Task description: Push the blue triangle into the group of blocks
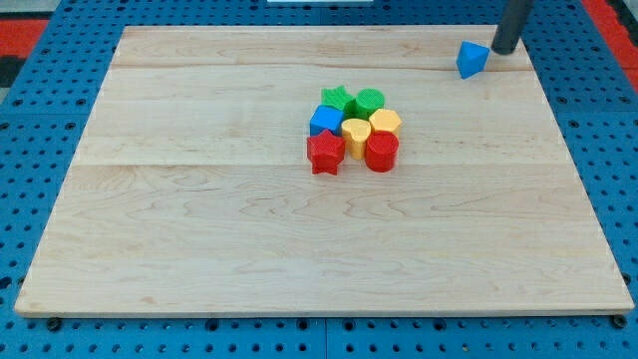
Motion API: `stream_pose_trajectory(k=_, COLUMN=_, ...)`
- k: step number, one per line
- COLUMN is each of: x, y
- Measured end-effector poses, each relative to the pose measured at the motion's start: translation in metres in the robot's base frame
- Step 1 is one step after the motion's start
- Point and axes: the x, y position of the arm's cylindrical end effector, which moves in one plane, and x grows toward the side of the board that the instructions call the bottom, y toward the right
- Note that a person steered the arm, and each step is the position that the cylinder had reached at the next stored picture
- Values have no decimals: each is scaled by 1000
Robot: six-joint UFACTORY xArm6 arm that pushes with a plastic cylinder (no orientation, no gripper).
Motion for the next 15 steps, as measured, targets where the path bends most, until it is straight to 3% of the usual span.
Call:
stream_pose_trajectory(k=1, x=3, y=-90)
stream_pose_trajectory(k=2, x=41, y=-89)
stream_pose_trajectory(k=3, x=6, y=-107)
stream_pose_trajectory(k=4, x=-16, y=-82)
stream_pose_trajectory(k=6, x=49, y=-56)
stream_pose_trajectory(k=7, x=50, y=-39)
stream_pose_trajectory(k=8, x=16, y=-56)
stream_pose_trajectory(k=9, x=45, y=1)
stream_pose_trajectory(k=11, x=107, y=-46)
stream_pose_trajectory(k=12, x=108, y=-99)
stream_pose_trajectory(k=13, x=88, y=-105)
stream_pose_trajectory(k=15, x=160, y=-119)
